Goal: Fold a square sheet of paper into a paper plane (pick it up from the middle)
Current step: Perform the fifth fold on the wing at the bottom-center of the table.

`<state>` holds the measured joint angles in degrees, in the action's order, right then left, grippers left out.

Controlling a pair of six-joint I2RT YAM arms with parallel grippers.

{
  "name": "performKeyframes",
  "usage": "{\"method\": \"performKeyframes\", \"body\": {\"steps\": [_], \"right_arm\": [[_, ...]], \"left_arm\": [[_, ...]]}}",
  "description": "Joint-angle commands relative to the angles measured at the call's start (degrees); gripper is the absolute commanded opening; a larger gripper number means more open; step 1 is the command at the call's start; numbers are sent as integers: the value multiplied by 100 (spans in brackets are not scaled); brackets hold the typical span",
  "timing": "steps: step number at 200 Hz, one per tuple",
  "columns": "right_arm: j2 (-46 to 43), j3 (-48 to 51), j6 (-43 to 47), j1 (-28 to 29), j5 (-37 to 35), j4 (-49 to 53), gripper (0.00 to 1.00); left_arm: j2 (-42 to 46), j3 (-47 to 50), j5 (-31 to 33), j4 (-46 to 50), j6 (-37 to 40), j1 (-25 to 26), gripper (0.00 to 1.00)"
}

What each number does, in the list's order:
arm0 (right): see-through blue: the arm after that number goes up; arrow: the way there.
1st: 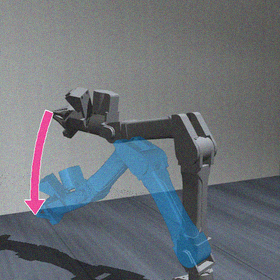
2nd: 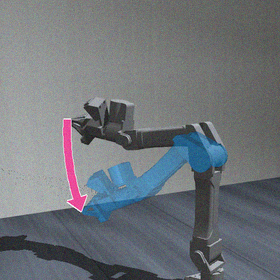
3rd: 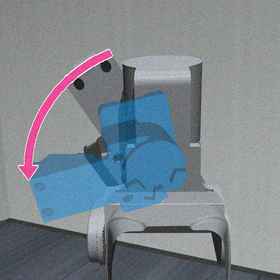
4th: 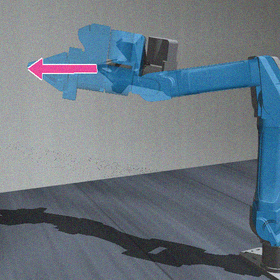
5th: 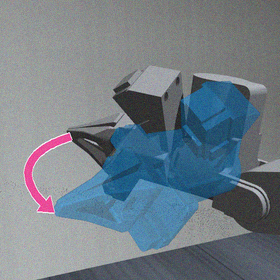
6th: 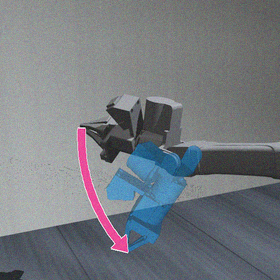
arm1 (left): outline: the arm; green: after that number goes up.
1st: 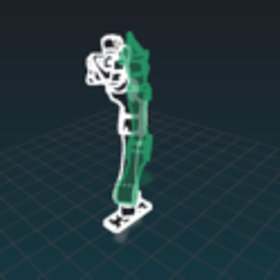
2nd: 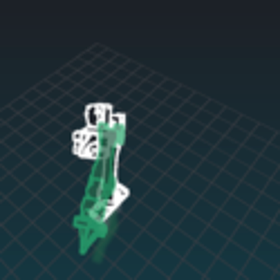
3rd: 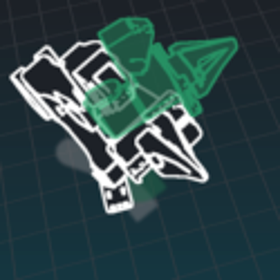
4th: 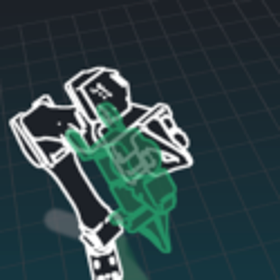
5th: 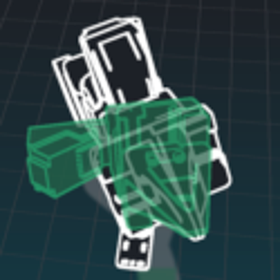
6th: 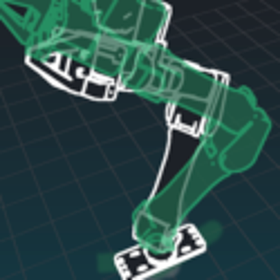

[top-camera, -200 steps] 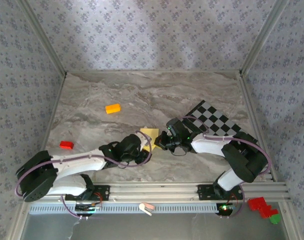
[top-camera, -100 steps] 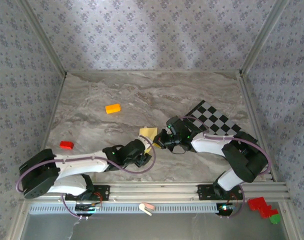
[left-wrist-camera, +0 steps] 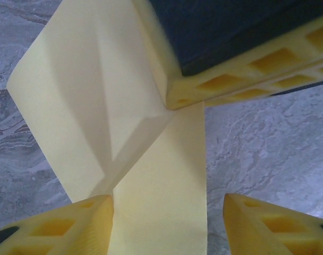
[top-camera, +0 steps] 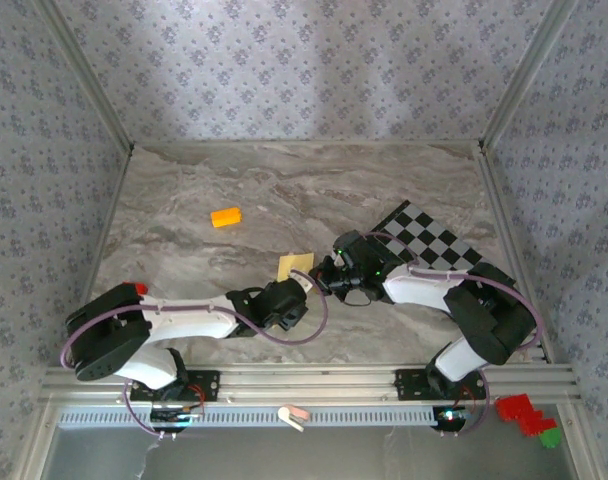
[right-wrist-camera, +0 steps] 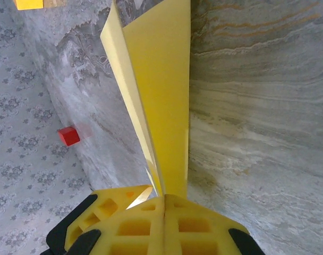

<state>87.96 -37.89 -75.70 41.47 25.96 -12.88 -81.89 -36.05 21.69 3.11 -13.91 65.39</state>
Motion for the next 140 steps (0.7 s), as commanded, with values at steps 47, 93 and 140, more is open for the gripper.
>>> {"method": "performKeyframes", "body": {"steps": [47,93,140], "right_arm": [[54,24,-121,-30,112,-143,1],[82,62,-129,-29,95,-162,1],[142,91,-147,-20,103,-207,1]], "left_arm": [[-167,-225,252,5,55,36,44],[-182,-240,239,5,20,36,32],[-291,-227,215,-69,-81,36,22]]}}
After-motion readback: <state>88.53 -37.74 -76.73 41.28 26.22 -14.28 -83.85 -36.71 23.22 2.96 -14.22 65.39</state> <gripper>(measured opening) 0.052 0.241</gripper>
